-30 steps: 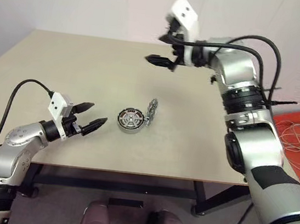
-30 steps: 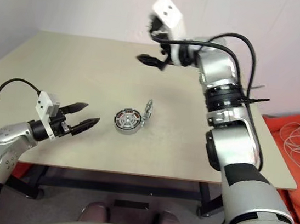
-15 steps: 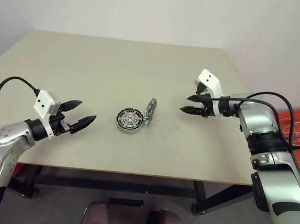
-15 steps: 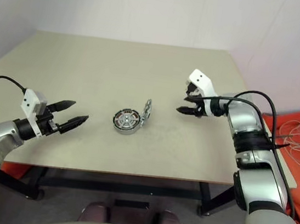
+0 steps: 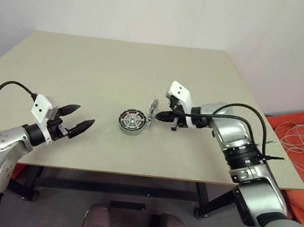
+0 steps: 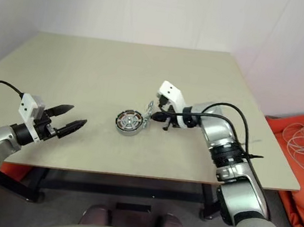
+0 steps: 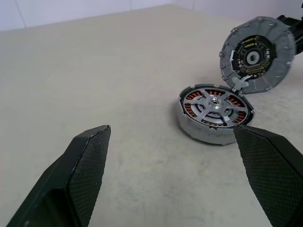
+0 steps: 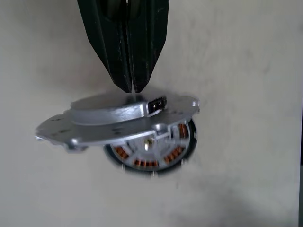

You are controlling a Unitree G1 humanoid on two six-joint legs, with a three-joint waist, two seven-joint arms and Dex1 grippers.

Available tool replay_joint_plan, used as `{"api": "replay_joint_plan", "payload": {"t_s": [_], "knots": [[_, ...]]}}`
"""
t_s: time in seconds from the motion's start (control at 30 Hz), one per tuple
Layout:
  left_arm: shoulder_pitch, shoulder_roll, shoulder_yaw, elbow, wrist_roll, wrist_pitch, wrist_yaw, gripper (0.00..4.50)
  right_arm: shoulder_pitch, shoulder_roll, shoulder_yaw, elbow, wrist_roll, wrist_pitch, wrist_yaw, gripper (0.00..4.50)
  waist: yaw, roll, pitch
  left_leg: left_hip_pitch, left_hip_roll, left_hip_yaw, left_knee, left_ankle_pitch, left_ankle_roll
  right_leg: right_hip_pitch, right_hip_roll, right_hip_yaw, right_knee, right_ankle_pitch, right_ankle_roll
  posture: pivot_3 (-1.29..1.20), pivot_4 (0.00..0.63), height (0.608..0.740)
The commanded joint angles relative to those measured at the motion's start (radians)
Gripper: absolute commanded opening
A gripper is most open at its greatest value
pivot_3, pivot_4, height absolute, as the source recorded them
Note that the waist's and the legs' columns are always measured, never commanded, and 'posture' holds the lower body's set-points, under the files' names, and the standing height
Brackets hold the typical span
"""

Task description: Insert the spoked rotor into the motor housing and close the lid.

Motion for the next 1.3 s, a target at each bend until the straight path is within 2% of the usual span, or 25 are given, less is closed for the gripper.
{"api": "replay_joint_plan", "payload": {"t_s": [0.03, 0.37, 0.6, 0.93, 1.3], "knots": [[-0.008, 0.003, 0.028, -0.034, -0.010, -0.015, 0.005, 4.40, -0.058, 0.030, -0.008, -0.047, 0.025, -0.003, -0.025, 0.01, 0.000, 0.000, 0.000, 0.000, 0.000, 0.000, 0.000, 0.000, 0.000, 0.000, 0.000, 0.000, 0.000, 0.000, 0.000, 0.00, 0.000, 0.740], [0.012, -0.005, 0.031, -0.054, -0.013, -0.013, 0.020, 4.40, -0.081, 0.135, 0.031, 0.002, 0.012, -0.040, -0.067, 0.01, -0.003, 0.000, 0.000, 0.000, 0.000, 0.000, -0.002, 0.000, 0.000, 0.000, 0.000, 0.000, 0.000, 0.000, 0.000, 0.00, 0.000, 0.740], [0.025, -0.008, 0.038, -0.038, -0.011, -0.026, 0.010, 4.40, -0.088, 0.257, 0.080, 0.179, -0.047, -0.158, -0.177, 0.01, -0.009, 0.000, 0.000, 0.001, 0.000, 0.000, -0.002, 0.000, 0.000, 0.000, 0.000, 0.000, 0.000, 0.000, 0.000, 0.00, 0.000, 0.740], [0.051, -0.027, 0.042, -0.027, -0.005, -0.049, 0.004, 4.40, -0.081, 0.275, 0.116, 0.308, -0.099, -0.251, -0.185, 0.01, -0.010, 0.000, 0.000, 0.001, 0.000, -0.001, -0.002, 0.000, 0.000, 0.000, 0.000, 0.000, 0.001, 0.000, 0.000, 0.00, 0.000, 0.740], [0.070, -0.039, 0.047, 0.033, 0.001, -0.100, -0.016, 4.40, -0.042, 0.255, -0.025, 0.159, 0.039, -0.218, -0.166, 0.01, -0.009, -0.001, 0.000, 0.001, 0.000, 0.000, -0.002, 0.000, 0.000, 0.000, 0.000, 0.000, 0.000, 0.000, 0.000, 0.00, 0.000, 0.740]]}}
